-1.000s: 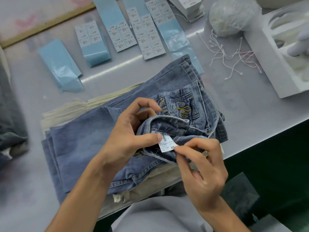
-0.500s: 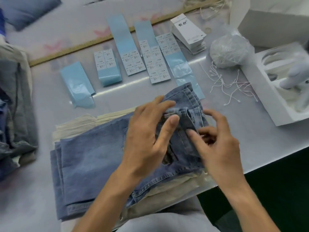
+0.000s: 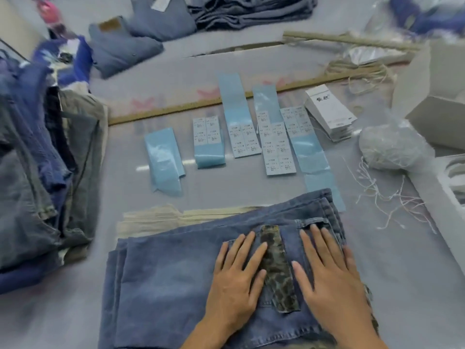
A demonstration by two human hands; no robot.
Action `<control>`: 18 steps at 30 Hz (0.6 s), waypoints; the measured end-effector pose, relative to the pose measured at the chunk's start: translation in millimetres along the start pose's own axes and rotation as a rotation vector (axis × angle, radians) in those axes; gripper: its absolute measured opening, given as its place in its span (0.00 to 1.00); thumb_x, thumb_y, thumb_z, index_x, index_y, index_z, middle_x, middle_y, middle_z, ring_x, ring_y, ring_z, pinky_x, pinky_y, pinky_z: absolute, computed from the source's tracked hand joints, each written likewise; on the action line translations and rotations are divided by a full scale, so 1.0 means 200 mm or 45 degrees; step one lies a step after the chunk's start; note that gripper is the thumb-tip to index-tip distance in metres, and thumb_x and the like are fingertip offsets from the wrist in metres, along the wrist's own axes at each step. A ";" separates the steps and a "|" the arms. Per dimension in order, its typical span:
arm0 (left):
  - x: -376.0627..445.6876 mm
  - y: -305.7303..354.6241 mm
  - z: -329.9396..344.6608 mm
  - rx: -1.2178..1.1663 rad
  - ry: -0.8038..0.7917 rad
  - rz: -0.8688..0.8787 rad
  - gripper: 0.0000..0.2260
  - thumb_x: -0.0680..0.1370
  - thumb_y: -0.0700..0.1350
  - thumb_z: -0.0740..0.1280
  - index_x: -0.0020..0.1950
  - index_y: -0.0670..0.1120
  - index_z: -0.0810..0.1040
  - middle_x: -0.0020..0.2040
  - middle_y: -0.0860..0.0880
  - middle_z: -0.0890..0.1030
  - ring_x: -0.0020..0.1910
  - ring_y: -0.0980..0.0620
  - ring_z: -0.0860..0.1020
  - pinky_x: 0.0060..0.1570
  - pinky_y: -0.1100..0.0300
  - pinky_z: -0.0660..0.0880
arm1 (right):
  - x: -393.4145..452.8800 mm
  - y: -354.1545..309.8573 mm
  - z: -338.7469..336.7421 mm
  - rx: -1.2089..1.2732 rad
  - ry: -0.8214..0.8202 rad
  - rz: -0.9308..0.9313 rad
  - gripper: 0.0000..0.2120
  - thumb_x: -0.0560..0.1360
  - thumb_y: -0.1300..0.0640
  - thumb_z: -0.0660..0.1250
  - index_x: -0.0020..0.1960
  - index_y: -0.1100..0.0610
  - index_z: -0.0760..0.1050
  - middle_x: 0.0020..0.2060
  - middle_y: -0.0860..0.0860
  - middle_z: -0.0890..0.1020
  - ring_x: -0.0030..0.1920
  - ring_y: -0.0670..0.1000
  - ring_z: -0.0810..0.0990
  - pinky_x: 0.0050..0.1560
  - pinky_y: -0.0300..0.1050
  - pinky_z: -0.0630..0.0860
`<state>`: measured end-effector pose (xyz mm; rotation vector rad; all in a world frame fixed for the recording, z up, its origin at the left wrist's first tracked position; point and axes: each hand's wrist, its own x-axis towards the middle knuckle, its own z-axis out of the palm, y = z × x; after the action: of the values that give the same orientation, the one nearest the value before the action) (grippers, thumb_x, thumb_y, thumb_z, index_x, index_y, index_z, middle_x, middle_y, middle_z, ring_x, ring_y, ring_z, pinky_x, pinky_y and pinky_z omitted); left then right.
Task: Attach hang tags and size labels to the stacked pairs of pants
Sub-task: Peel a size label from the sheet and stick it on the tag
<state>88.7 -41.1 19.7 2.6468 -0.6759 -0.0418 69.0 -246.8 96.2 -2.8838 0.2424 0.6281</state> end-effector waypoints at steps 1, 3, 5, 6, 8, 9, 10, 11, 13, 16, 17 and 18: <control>0.00 0.00 0.00 -0.001 0.013 -0.005 0.23 0.86 0.58 0.52 0.81 0.56 0.60 0.82 0.53 0.59 0.81 0.52 0.58 0.77 0.48 0.55 | 0.02 0.00 0.01 -0.033 0.045 -0.003 0.41 0.72 0.30 0.22 0.81 0.43 0.38 0.81 0.43 0.40 0.81 0.47 0.38 0.80 0.53 0.41; 0.04 -0.03 -0.01 -0.030 0.093 0.024 0.21 0.85 0.57 0.56 0.78 0.57 0.67 0.78 0.53 0.67 0.76 0.52 0.67 0.72 0.51 0.62 | 0.05 -0.04 -0.01 -0.017 0.235 0.009 0.43 0.78 0.32 0.31 0.78 0.53 0.67 0.77 0.52 0.68 0.77 0.55 0.67 0.75 0.58 0.54; 0.11 -0.08 -0.05 -0.125 0.278 -0.004 0.16 0.84 0.52 0.61 0.71 0.54 0.74 0.70 0.53 0.75 0.66 0.51 0.75 0.64 0.55 0.69 | 0.09 -0.09 -0.03 -0.001 0.460 0.026 0.37 0.80 0.39 0.43 0.62 0.60 0.83 0.62 0.59 0.82 0.62 0.63 0.81 0.67 0.64 0.67; 0.17 -0.15 -0.07 -0.182 0.396 -0.092 0.14 0.83 0.48 0.63 0.68 0.51 0.77 0.65 0.52 0.77 0.62 0.50 0.77 0.61 0.56 0.71 | 0.13 -0.13 -0.04 -0.009 0.557 0.035 0.30 0.77 0.43 0.50 0.56 0.61 0.84 0.57 0.61 0.83 0.56 0.65 0.82 0.62 0.65 0.72; 0.30 -0.33 -0.14 -0.255 0.581 -0.400 0.14 0.78 0.40 0.67 0.63 0.48 0.80 0.61 0.48 0.80 0.59 0.45 0.78 0.61 0.54 0.72 | 0.21 -0.22 -0.09 0.018 0.738 0.033 0.18 0.73 0.50 0.63 0.52 0.61 0.84 0.50 0.61 0.83 0.50 0.67 0.82 0.52 0.64 0.78; 0.36 -0.45 -0.19 -0.250 0.597 -0.588 0.16 0.77 0.39 0.69 0.64 0.46 0.79 0.61 0.46 0.79 0.59 0.42 0.77 0.62 0.50 0.73 | 0.26 -0.28 -0.12 0.064 0.804 0.022 0.12 0.72 0.56 0.69 0.50 0.61 0.84 0.47 0.61 0.82 0.48 0.67 0.81 0.48 0.63 0.78; 0.43 -0.57 -0.23 -0.221 0.526 -0.773 0.19 0.76 0.40 0.71 0.67 0.46 0.77 0.64 0.44 0.78 0.62 0.40 0.76 0.63 0.46 0.73 | 0.31 -0.34 -0.15 0.111 0.839 -0.011 0.08 0.70 0.60 0.73 0.49 0.61 0.85 0.44 0.60 0.82 0.46 0.66 0.81 0.46 0.62 0.78; 0.49 -0.69 -0.28 -0.169 0.386 -0.927 0.24 0.77 0.45 0.72 0.72 0.46 0.73 0.68 0.43 0.74 0.65 0.39 0.73 0.64 0.44 0.72 | 0.36 -0.40 -0.17 0.140 0.861 -0.050 0.06 0.70 0.63 0.74 0.47 0.61 0.84 0.41 0.59 0.81 0.44 0.65 0.80 0.44 0.60 0.77; 0.58 -0.88 -0.32 -0.024 0.114 -1.068 0.32 0.76 0.55 0.72 0.77 0.48 0.65 0.74 0.44 0.66 0.70 0.41 0.67 0.66 0.46 0.69 | 0.46 -0.53 -0.20 0.195 0.906 -0.131 0.03 0.72 0.64 0.73 0.45 0.59 0.84 0.39 0.56 0.80 0.41 0.62 0.78 0.42 0.57 0.74; 0.61 -1.01 -0.31 0.055 0.107 -0.948 0.22 0.78 0.52 0.71 0.70 0.48 0.75 0.70 0.47 0.73 0.66 0.42 0.72 0.60 0.49 0.71 | 0.61 -0.69 -0.26 0.272 0.879 -0.239 0.08 0.70 0.63 0.76 0.49 0.57 0.83 0.44 0.54 0.80 0.45 0.60 0.78 0.43 0.55 0.74; 0.60 -1.03 -0.31 0.048 0.183 -0.891 0.16 0.78 0.46 0.72 0.65 0.47 0.80 0.65 0.46 0.77 0.61 0.41 0.76 0.55 0.49 0.73 | 0.66 -0.74 -0.28 0.288 0.867 -0.296 0.09 0.70 0.63 0.76 0.50 0.57 0.83 0.45 0.54 0.80 0.46 0.59 0.78 0.44 0.55 0.74; 0.59 -1.04 -0.31 0.053 0.262 -0.852 0.11 0.77 0.42 0.73 0.60 0.46 0.83 0.60 0.46 0.81 0.56 0.41 0.79 0.50 0.50 0.74 | 0.70 -0.79 -0.28 0.303 0.858 -0.362 0.10 0.70 0.63 0.75 0.51 0.57 0.83 0.46 0.54 0.80 0.46 0.58 0.78 0.44 0.54 0.75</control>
<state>295.0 94.4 3.2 2.7411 0.2908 0.0558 247.8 -123.0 109.9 -2.7117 -0.0139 -0.4055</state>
